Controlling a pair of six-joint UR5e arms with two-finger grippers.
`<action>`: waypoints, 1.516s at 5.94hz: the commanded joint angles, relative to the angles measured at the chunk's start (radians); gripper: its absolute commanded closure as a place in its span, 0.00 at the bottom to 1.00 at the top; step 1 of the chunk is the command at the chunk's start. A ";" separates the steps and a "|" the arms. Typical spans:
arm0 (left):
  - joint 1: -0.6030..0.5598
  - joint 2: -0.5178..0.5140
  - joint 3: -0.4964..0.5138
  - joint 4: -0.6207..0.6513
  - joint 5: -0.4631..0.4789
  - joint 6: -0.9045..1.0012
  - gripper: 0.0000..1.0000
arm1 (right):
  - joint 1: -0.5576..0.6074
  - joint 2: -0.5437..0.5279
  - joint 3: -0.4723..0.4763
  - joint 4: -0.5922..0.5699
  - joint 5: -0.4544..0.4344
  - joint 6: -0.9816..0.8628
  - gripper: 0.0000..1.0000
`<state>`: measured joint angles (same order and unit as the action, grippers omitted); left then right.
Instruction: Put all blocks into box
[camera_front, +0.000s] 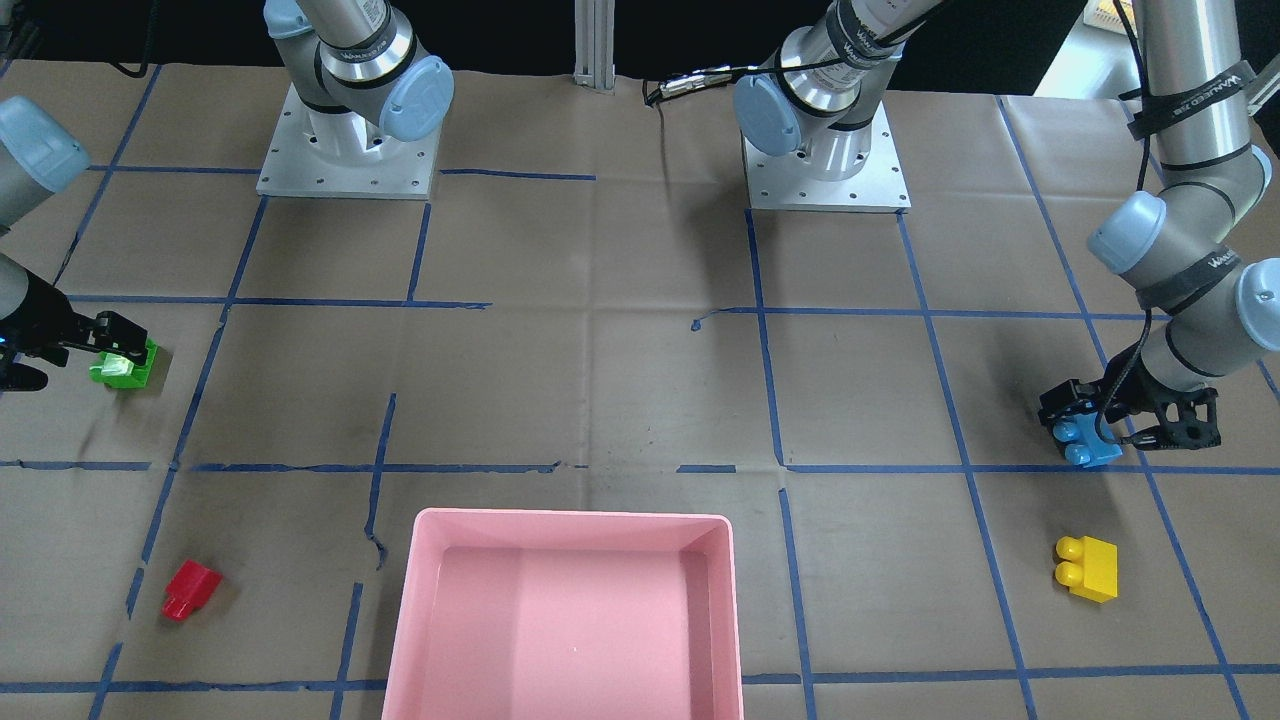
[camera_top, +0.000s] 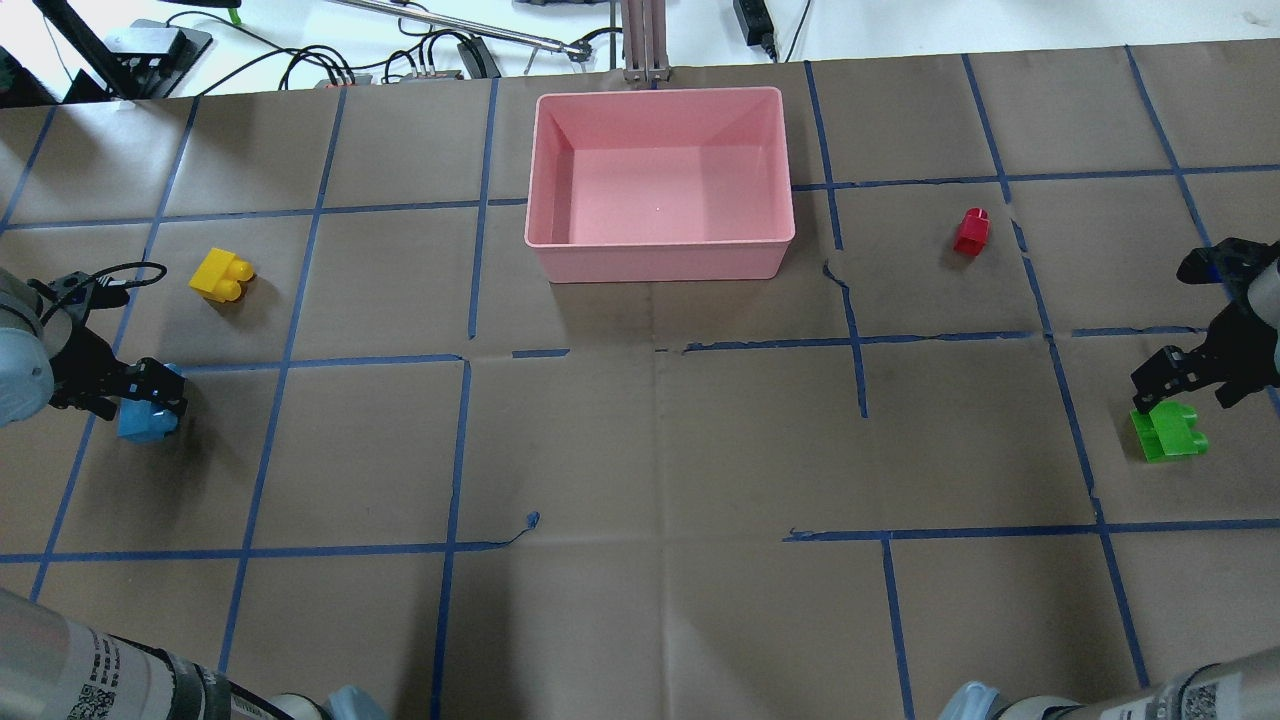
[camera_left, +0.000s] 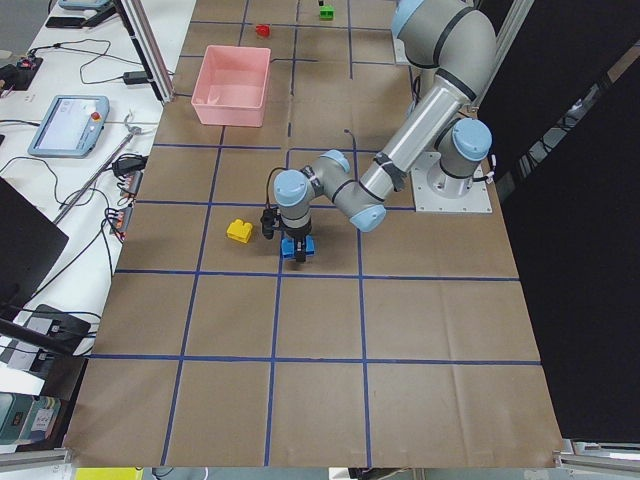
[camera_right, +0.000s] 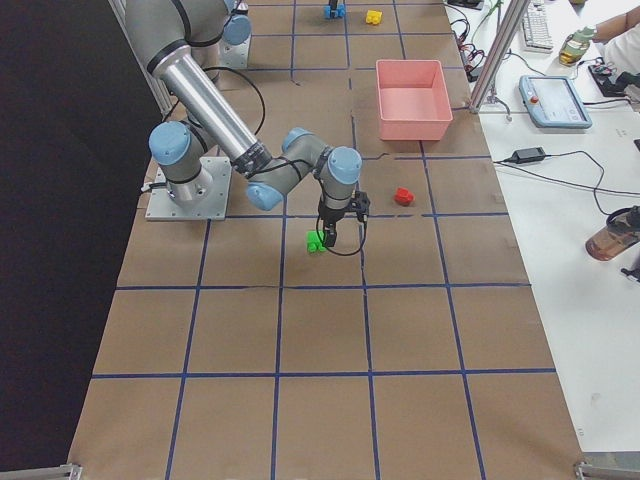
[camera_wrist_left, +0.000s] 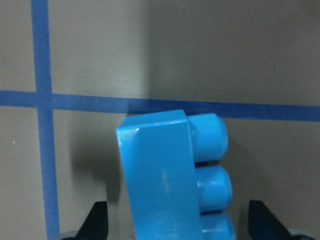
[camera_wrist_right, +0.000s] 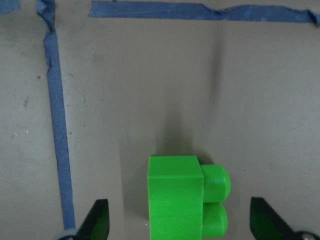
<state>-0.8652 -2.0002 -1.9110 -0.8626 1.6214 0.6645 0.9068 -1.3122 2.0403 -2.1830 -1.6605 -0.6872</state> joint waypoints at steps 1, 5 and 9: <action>0.000 -0.011 0.001 0.000 -0.003 0.004 0.25 | -0.014 0.049 0.012 -0.056 -0.005 -0.005 0.00; -0.116 0.099 0.045 -0.067 -0.090 0.032 1.00 | -0.020 0.056 0.043 -0.049 -0.030 -0.026 0.00; -0.639 -0.038 0.498 -0.260 -0.083 -0.219 1.00 | -0.020 0.054 0.038 -0.057 -0.027 -0.017 0.48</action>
<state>-1.3984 -1.9708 -1.5427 -1.0737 1.5407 0.5348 0.8866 -1.2574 2.0794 -2.2390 -1.6875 -0.7047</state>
